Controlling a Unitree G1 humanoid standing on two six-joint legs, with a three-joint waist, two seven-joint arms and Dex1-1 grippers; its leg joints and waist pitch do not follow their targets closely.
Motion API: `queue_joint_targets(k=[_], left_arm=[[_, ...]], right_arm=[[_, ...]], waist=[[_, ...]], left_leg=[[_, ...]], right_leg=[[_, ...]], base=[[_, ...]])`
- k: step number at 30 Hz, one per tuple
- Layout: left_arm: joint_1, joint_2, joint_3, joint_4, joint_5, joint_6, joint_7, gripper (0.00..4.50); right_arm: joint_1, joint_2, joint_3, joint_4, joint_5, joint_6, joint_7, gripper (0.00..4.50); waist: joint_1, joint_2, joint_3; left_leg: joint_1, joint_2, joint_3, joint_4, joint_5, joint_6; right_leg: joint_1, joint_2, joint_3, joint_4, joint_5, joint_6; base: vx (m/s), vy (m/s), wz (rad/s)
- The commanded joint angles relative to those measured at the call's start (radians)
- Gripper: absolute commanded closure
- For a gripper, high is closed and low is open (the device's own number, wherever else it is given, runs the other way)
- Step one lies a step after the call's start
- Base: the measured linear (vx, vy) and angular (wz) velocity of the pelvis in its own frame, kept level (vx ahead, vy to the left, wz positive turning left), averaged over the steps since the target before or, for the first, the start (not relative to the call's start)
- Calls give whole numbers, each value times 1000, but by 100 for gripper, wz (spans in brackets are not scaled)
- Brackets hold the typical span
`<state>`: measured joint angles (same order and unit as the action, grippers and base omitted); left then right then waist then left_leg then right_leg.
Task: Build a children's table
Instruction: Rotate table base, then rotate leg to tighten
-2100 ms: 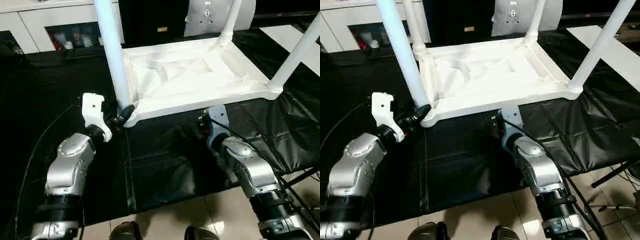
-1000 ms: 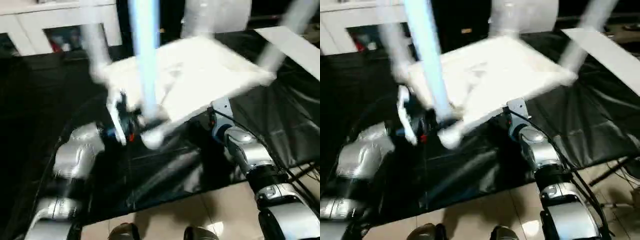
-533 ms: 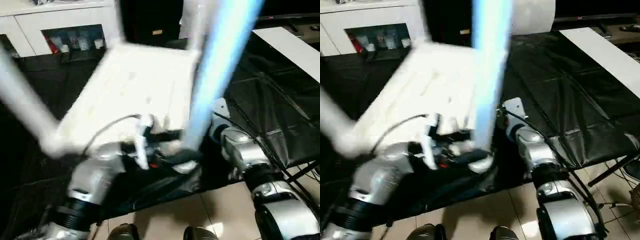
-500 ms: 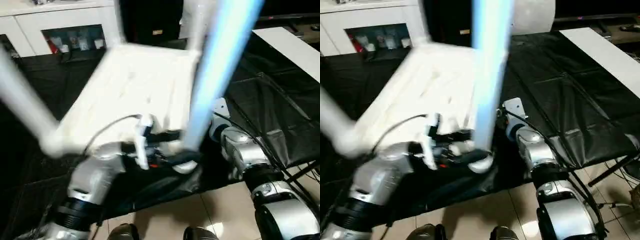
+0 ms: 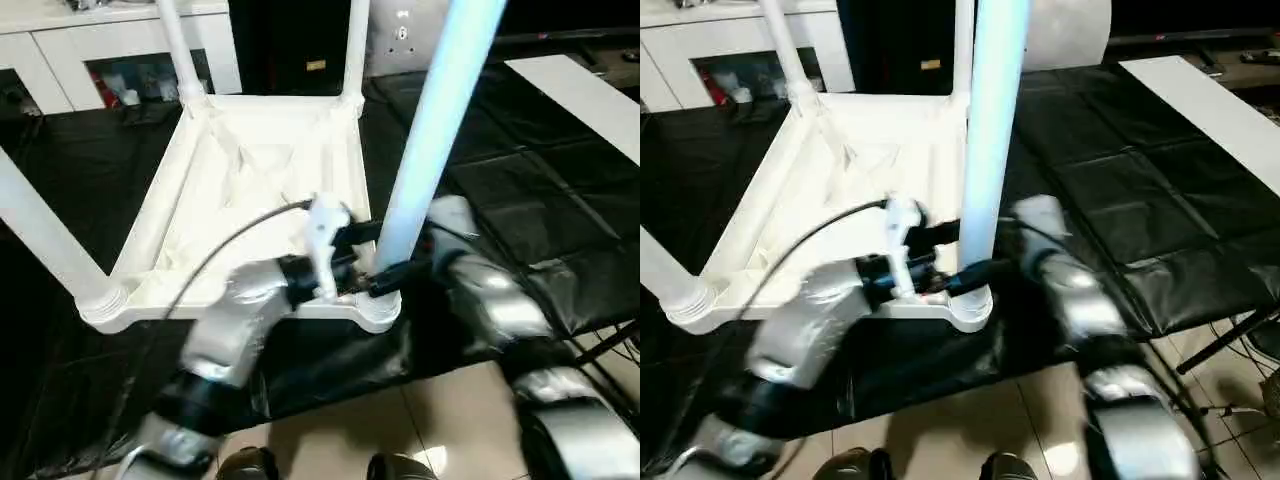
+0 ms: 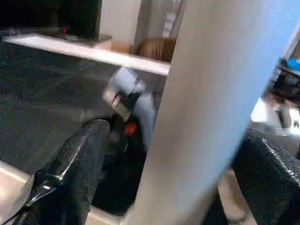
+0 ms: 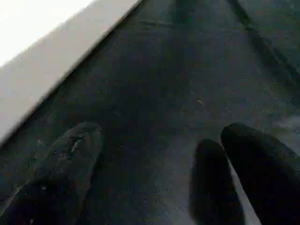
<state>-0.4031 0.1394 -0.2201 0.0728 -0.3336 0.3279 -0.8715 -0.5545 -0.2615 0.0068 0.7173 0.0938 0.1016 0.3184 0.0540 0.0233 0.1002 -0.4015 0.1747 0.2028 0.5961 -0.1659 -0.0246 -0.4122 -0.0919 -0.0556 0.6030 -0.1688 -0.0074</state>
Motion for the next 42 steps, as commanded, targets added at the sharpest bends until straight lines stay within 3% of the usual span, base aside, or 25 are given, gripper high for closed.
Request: queue_joint_targets(k=[1,6,7,10,13,16,17,20,24,25,35,42], left_arm=[[3,11,-7,-24,-4,11,-19,28],[10,199,-50,9,44,1,-178,28],[0,228,-58,34,70,-20,-201,45],[-37,278,-82,114,141,-97,-238,62],[-75,301,-106,171,182,-141,-244,83],[-123,301,-128,246,208,-191,-240,105],[-129,298,-128,258,211,-198,-245,105],[-153,281,-129,307,217,-221,-271,130],[-180,276,-144,360,229,-235,-317,159],[-194,285,-160,393,236,-243,-340,178],[-226,273,-162,464,260,-294,-374,241],[-250,242,-161,512,269,-320,-380,288]], right_arm=[[10,-2,-1,-59,24,-3,34,0],[158,-100,-3,-360,119,55,239,0],[184,-122,-1,-408,130,68,268,0],[244,-176,6,-516,157,106,339,0],[294,-222,9,-599,174,134,388,0],[364,-283,8,-707,209,183,451,0],[378,-293,9,-730,215,193,460,0],[428,-322,14,-802,241,228,492,0],[486,-352,20,-889,280,277,541,0],[514,-372,19,-934,305,307,563,0],[576,-419,13,-1024,351,379,606,0],[574,-424,20,-1032,348,395,596,0]], waist=[[5,-9,-85],[11,-6,-84],[12,-6,-82],[15,-4,-80],[15,-5,-80],[26,-9,-81],[28,-5,-82],[29,-10,-84],[35,-6,-84],[35,1,-84],[39,-2,-81],[40,-3,-82]], left_leg=[[28,49,-21,-65,-160,75],[32,53,-26,-72,-196,68],[35,51,-26,-73,-200,68],[39,52,-27,-78,-246,43],[35,54,-29,-80,-263,22],[35,53,-27,-76,-254,33],[34,54,-29,-76,-247,34],[31,53,-29,-73,-227,46],[32,55,-30,-73,-228,57],[32,55,-31,-74,-237,53],[35,57,-33,-77,-281,29],[37,57,-34,-77,-289,22]], right_leg=[[50,-49,38,-60,-143,-246],[48,-46,41,-60,-194,-205],[47,-42,40,-66,-205,-196],[43,-47,43,-74,-265,-181],[45,-56,43,-73,-275,-196],[47,-57,46,-75,-275,-182],[48,-59,45,-73,-267,-184],[49,-61,44,-71,-250,-195],[49,-61,44,-75,-253,-198],[47,-60,42,-74,-260,-202],[46,-64,43,-82,-314,-193],[47,-67,42,-84,-327,-194]], base=[[0,0,0],[0,0,0],[0,0,0],[0,0,0],[0,0,0],[0,0,0],[0,0,0],[0,0,0],[0,0,0],[0,0,0],[0,0,0],[0,0,0]])
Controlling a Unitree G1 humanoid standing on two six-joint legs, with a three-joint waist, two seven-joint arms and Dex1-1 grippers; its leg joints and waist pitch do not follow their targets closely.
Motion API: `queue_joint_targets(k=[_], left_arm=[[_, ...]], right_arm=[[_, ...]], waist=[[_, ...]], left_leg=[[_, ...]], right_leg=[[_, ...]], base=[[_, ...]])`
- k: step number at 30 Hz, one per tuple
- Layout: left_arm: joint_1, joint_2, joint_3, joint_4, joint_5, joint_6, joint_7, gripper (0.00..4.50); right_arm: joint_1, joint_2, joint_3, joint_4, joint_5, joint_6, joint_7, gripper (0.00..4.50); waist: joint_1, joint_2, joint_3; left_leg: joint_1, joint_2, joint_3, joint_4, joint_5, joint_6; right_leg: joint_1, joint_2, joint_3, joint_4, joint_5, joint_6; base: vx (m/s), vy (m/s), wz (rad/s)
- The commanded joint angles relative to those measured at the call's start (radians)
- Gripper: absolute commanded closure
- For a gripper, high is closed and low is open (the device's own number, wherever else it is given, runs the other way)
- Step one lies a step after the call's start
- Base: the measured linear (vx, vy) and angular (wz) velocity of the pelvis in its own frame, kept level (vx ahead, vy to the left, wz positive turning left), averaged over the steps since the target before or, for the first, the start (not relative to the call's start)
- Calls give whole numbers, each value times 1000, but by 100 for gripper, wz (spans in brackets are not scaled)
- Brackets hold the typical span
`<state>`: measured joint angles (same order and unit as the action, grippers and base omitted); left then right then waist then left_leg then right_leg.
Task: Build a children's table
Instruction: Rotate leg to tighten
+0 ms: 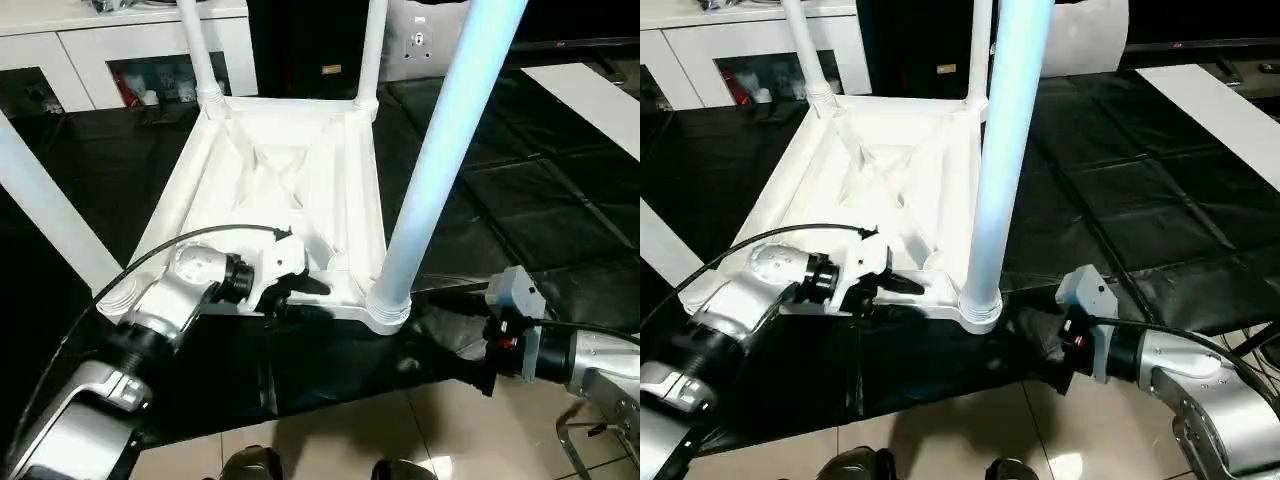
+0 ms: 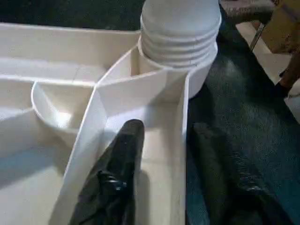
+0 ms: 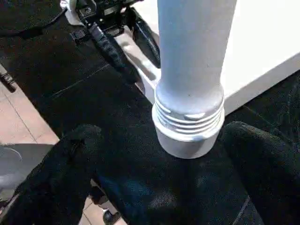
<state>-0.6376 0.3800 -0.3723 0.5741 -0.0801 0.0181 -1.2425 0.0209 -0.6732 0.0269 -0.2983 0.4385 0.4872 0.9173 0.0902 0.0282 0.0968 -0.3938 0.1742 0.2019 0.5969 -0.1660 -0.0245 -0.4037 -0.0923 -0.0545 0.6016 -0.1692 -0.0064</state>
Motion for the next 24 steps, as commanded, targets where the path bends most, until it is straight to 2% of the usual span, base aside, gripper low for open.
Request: queue_joint_targets(k=[1,6,7,9,17,18,19,24], left_arm=[[-19,-1,-11,17,19,-12,-12,304],[-29,-3,-25,38,37,-20,-25,337],[-31,0,-34,49,49,-27,-32,347],[-32,2,-37,53,54,-30,-34,362],[-34,5,-31,77,72,-57,-40,414],[-35,4,-32,79,73,-59,-39,414],[-35,4,-34,83,76,-62,-39,439],[-29,5,-34,77,88,-68,-34,449]], right_arm=[[-2,-13,3,-17,1,10,-3,0],[-2,-15,3,-19,1,17,-3,0],[0,-15,4,-20,-3,17,-5,0],[1,-16,4,-21,-4,18,-5,0],[-8,-13,7,-21,-8,20,-10,0],[-10,-12,9,-19,-10,19,-10,0],[-14,-10,10,-17,-12,17,-11,0],[-51,7,6,15,-39,-16,-36,0]], waist=[[4,-10,-80],[5,-9,-79],[5,-6,-80],[4,-8,-80],[4,-7,-78],[3,-12,-78],[4,-9,-78],[2,-10,-76]], left_leg=[[27,57,-33,-77,-277,26],[27,56,-33,-76,-272,31],[27,58,-34,-77,-270,30],[28,58,-34,-77,-276,29],[30,58,-35,-79,-298,21],[30,57,-34,-78,-297,22],[30,58,-35,-79,-297,21],[30,57,-36,-81,-309,12]], right_leg=[[41,-66,41,-81,-316,-196],[40,-67,41,-83,-323,-193],[40,-67,41,-81,-313,-197],[40,-66,41,-81,-307,-198],[39,-69,41,-86,-357,-190],[40,-68,41,-86,-357,-190],[39,-68,41,-85,-356,-191],[38,-70,41,-87,-390,-182]], base=[[0,0,0],[0,0,0],[0,0,0],[0,0,0],[0,0,0],[0,0,0],[0,0,0],[0,0,0]])
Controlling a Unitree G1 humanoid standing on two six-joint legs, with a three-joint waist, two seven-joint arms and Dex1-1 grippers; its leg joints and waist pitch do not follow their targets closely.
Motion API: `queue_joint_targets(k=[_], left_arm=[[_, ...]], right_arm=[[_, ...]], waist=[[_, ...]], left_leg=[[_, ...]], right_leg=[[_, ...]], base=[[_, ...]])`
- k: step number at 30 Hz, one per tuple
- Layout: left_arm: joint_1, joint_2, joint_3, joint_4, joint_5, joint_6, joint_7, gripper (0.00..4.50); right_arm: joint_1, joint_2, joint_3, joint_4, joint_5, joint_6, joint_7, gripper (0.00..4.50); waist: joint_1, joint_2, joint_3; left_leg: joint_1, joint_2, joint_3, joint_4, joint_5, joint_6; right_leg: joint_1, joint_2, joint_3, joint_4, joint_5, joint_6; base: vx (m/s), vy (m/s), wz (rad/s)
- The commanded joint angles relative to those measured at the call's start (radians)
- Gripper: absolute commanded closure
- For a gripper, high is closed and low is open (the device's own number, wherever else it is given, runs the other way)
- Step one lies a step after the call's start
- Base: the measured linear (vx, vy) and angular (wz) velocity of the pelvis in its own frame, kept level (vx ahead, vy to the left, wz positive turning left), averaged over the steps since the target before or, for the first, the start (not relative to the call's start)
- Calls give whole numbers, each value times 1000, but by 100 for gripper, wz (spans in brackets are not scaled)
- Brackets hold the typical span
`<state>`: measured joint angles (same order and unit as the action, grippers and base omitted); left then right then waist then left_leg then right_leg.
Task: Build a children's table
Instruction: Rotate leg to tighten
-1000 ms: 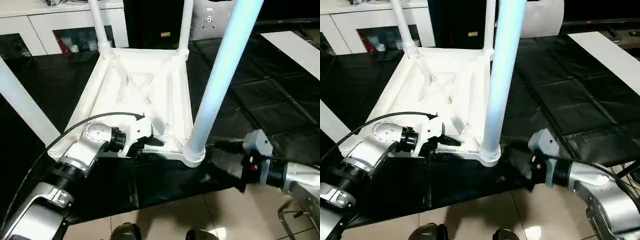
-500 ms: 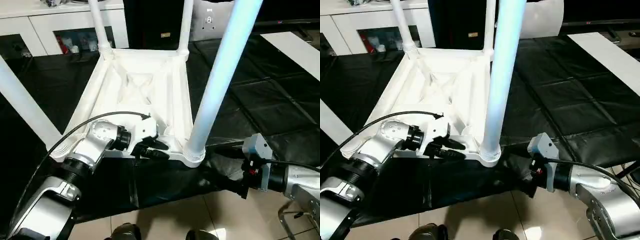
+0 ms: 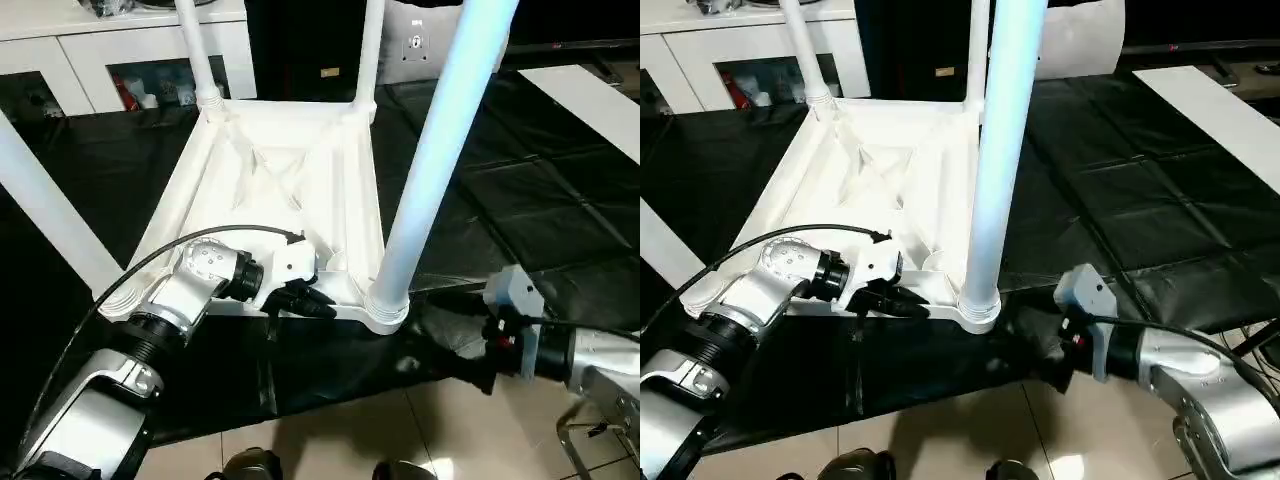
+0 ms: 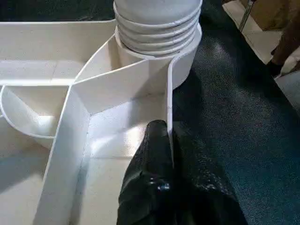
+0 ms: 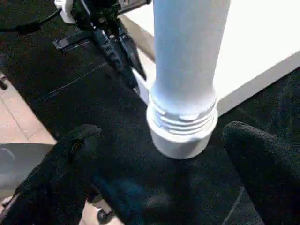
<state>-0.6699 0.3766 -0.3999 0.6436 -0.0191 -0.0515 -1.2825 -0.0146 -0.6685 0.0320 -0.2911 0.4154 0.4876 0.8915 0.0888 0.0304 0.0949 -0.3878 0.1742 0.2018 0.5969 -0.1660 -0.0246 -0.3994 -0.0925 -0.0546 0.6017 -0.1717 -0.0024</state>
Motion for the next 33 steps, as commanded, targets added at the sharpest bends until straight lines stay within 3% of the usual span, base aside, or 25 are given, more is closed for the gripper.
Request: queue_joint_targets(k=[1,6,7,8,10,11,12,14,16,20,22,26,33], left_arm=[[8,10,-2,-10,31,30,23,449],[45,-9,36,-99,11,142,111,449],[69,-18,47,-148,-8,173,126,449],[80,-17,46,-170,-12,179,124,449],[120,-6,31,-239,-15,169,101,449],[137,3,20,-267,-18,156,81,449],[145,8,15,-281,-19,151,70,449],[177,33,-9,-353,-32,146,18,450],[182,38,-13,-368,-37,150,7,450],[184,66,-25,-404,-28,152,-23,450],[179,84,-32,-414,-14,149,-34,450],[176,99,-39,-421,-5,141,-51,450],[172,111,-56,-434,-2,142,-76,450]], right_arm=[[-33,9,-1,23,-28,-31,-21,0],[-82,24,-2,72,-51,-59,-40,0],[-97,21,4,85,-60,-66,-34,0],[-102,18,6,90,-62,-69,-29,0],[-125,13,9,114,-64,-86,-7,0],[-136,10,12,129,-62,-96,10,0],[-144,9,13,139,-59,-101,22,0],[-190,8,28,199,-41,-128,100,27],[-203,9,33,215,-37,-135,122,34],[-262,12,80,267,-20,-142,225,64],[-292,19,108,290,-9,-136,286,73],[-321,36,129,320,1,-128,342,101],[-390,89,167,421,8,-142,423,152]], waist=[[2,-9,-74],[2,-8,-74],[0,-15,-72],[1,-12,-75],[-4,-13,-75],[-6,-18,-75],[-8,-16,-77],[-10,-20,-75],[-11,-15,-76],[-12,-16,-76],[-11,-24,-73],[-4,-19,-71],[2,-14,-69]], left_leg=[[26,57,-36,-81,-315,8],[29,58,-34,-79,-310,5],[27,59,-33,-80,-307,10],[28,60,-35,-79,-299,12],[17,58,-35,-79,-273,24],[19,57,-33,-77,-265,34],[20,56,-32,-75,-258,41],[18,57,-31,-75,-240,53],[20,58,-29,-73,-230,63],[19,57,-28,-72,-203,77],[19,58,-28,-74,-217,75],[25,62,-28,-76,-224,62],[24,61,-28,-79,-241,46]], right_leg=[[34,-69,40,-88,-392,-185],[33,-68,42,-85,-363,-202],[34,-67,41,-85,-354,-207],[36,-69,41,-81,-342,-210],[42,-68,40,-78,-318,-209],[39,-67,41,-79,-319,-205],[39,-66,41,-79,-318,-203],[38,-65,41,-78,-300,-209],[37,-62,41,-74,-271,-224],[38,-59,39,-67,-219,-248],[38,-61,39,-68,-249,-247],[32,-61,42,-68,-267,-242],[32,-61,41,-66,-257,-253]], base=[[0,0,0],[0,0,0],[0,0,0],[0,0,0],[0,0,0],[0,0,0],[0,0,0],[0,0,0],[0,0,0],[0,0,0],[0,0,0],[0,0,0],[0,0,0]])
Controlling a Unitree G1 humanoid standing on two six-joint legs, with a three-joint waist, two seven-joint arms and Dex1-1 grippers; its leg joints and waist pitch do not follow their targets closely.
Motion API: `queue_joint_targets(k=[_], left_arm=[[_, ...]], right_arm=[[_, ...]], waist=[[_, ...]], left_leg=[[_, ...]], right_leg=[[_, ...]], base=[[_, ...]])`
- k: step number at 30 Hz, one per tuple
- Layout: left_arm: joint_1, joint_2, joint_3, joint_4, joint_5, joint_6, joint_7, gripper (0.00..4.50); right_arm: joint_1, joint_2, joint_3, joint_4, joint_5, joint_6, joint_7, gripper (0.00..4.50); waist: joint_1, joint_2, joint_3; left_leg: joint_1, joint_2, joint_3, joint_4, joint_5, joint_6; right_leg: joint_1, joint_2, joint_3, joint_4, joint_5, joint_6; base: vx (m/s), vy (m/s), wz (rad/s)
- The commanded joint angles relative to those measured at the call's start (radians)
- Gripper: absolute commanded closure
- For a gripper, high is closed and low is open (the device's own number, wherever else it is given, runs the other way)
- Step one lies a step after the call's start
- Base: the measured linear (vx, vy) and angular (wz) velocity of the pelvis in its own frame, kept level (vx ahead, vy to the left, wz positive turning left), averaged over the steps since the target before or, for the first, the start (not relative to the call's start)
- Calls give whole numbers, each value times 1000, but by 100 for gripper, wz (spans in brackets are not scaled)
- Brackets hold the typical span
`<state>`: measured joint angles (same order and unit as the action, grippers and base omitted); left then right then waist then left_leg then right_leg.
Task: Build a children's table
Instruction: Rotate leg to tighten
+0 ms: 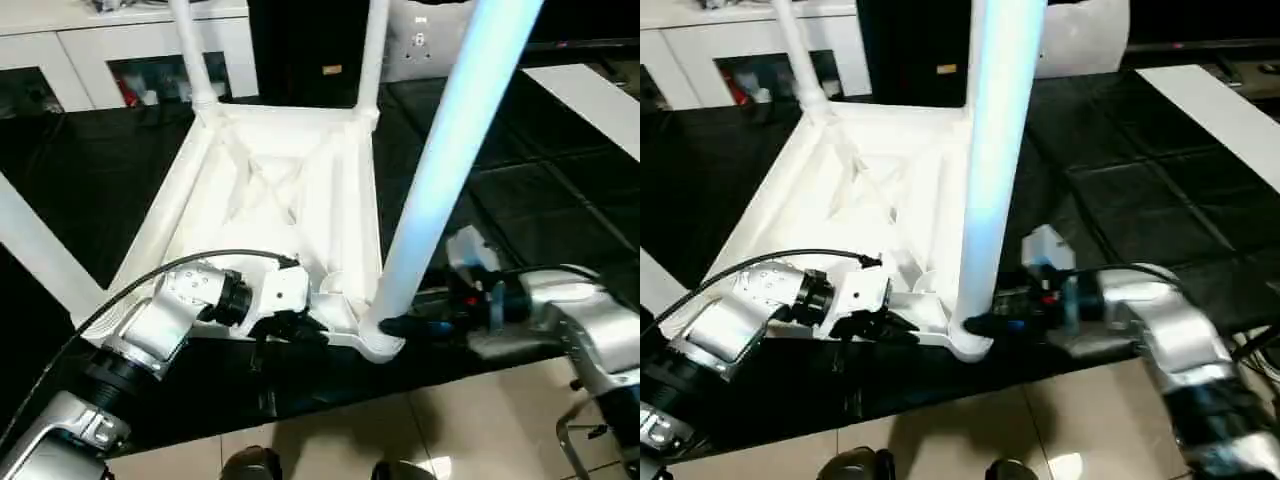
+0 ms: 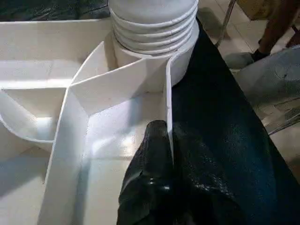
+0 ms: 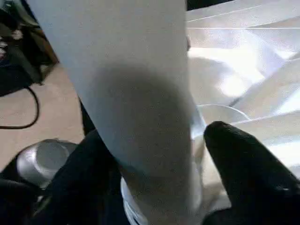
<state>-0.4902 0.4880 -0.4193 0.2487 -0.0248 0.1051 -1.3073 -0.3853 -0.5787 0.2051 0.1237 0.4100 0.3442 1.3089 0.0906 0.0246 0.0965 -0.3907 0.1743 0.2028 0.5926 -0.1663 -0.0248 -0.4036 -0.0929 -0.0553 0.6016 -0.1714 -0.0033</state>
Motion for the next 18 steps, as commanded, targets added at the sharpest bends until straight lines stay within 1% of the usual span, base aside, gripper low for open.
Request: queue_joint_targets(k=[1,2,3,5,8,11,12,13,14,16,17,18], left_arm=[[-9,0,-38,-37,5,-16,-51,450],[-10,0,-38,-35,6,-16,-50,450],[-10,0,-38,-34,7,-16,-49,450],[-14,1,-37,-24,10,-15,-46,450],[-14,6,-38,-24,12,-14,-47,450],[-13,11,-39,-22,12,-9,-46,450],[-14,12,-39,-19,13,-7,-46,450],[-13,13,-37,-18,12,-1,-43,450],[-12,12,-36,-18,12,2,-41,450],[-8,9,-29,-21,8,18,-29,450],[-7,8,-28,-21,7,22,-27,450],[-4,-1,-19,-24,2,48,-5,450]], right_arm=[[-22,1,-4,8,16,7,11,166],[-23,1,-1,10,15,9,15,166],[-24,1,0,10,14,10,17,182],[-30,3,7,22,16,23,42,184],[-35,5,12,32,16,30,60,222],[-37,-2,26,37,12,39,80,235],[-36,-6,32,37,10,45,89,235],[-33,-9,36,33,12,53,94,239],[-32,-10,36,30,13,56,94,240],[-23,-12,38,19,17,70,93,241],[-21,-12,38,16,18,73,93,241],[-3,-10,37,-6,22,89,81,241]], waist=[[0,-10,-70],[1,-11,-71],[1,-11,-71],[0,-11,-71],[0,-11,-68],[0,-10,-67],[0,-11,-67],[0,-8,-63],[-1,-8,-64],[-1,-5,-61],[-1,-6,-61],[0,-3,-58]], left_leg=[[28,61,-28,-74,-244,45],[27,61,-29,-74,-239,45],[27,61,-29,-74,-239,45],[26,60,-29,-74,-239,46],[27,60,-29,-76,-255,41],[26,61,-30,-78,-256,37],[27,61,-30,-78,-261,36],[27,61,-30,-79,-266,34],[27,61,-30,-80,-270,32],[28,61,-31,-82,-284,26],[28,61,-31,-82,-286,26],[29,62,-31,-84,-295,23]], right_leg=[[36,-61,43,-66,-257,-250],[37,-62,43,-65,-249,-252],[37,-62,43,-65,-249,-252],[37,-61,43,-65,-247,-253],[36,-62,43,-68,-276,-249],[35,-62,43,-69,-284,-245],[35,-62,43,-69,-287,-245],[33,-62,44,-70,-292,-244],[33,-61,44,-71,-296,-242],[33,-61,44,-72,-298,-241],[32,-60,45,-72,-297,-241],[31,-61,45,-73,-306,-239]], base=[[0,0,0],[0,0,0],[0,0,0],[0,0,0],[0,0,0],[0,0,0],[0,0,0],[0,0,0],[0,0,0],[0,0,0],[0,0,0],[0,0,0]])
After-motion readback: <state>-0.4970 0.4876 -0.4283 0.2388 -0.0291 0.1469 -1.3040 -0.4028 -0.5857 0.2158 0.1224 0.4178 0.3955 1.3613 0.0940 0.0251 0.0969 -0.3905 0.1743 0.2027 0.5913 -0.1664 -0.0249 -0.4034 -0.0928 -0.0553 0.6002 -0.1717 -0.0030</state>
